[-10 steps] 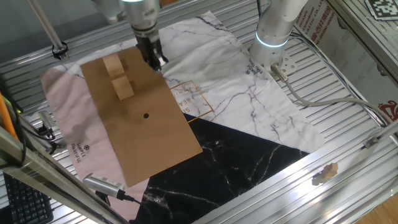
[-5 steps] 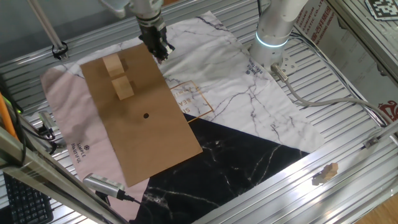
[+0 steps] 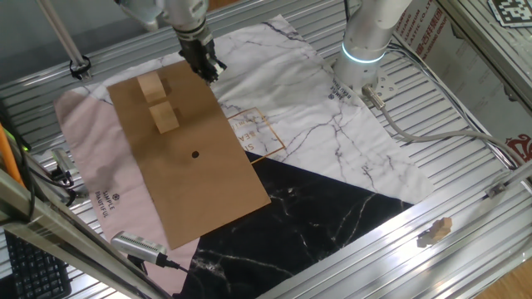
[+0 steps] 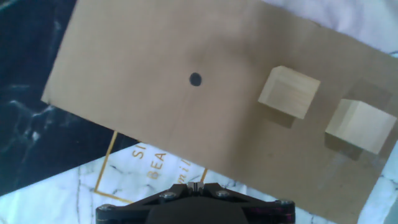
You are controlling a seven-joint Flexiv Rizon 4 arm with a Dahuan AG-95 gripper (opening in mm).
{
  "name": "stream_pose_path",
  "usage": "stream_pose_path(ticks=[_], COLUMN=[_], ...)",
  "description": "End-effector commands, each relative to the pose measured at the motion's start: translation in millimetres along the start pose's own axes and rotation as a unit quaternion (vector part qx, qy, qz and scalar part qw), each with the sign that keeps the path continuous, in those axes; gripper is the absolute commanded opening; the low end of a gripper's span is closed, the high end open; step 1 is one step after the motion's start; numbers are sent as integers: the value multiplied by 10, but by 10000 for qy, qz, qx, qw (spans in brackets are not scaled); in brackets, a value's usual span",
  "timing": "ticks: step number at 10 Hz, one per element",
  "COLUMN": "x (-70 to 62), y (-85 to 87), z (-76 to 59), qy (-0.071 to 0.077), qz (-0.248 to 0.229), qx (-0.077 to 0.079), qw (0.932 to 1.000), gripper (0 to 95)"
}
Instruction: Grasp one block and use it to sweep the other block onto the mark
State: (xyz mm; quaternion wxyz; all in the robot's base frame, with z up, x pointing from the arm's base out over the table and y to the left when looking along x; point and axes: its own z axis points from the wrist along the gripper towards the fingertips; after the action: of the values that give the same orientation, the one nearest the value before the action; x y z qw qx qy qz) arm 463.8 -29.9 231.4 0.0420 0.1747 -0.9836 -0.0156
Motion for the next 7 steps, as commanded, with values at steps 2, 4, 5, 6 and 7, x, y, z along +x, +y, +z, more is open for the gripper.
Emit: stream_pose_path(ticks=[2,4,5,6,7], x=[-7,-7,-7,-13,-16], y=[-5,-5,-3,2,3], z=[8,8,6,10,12], qy=[-6,-92,-170,-214,-250], qz=[161,160,126,151,174], qx=[38,55,66,48,76], qw=[9999,9998,9998,9996,9995], gripper=[0,0,0,0,0])
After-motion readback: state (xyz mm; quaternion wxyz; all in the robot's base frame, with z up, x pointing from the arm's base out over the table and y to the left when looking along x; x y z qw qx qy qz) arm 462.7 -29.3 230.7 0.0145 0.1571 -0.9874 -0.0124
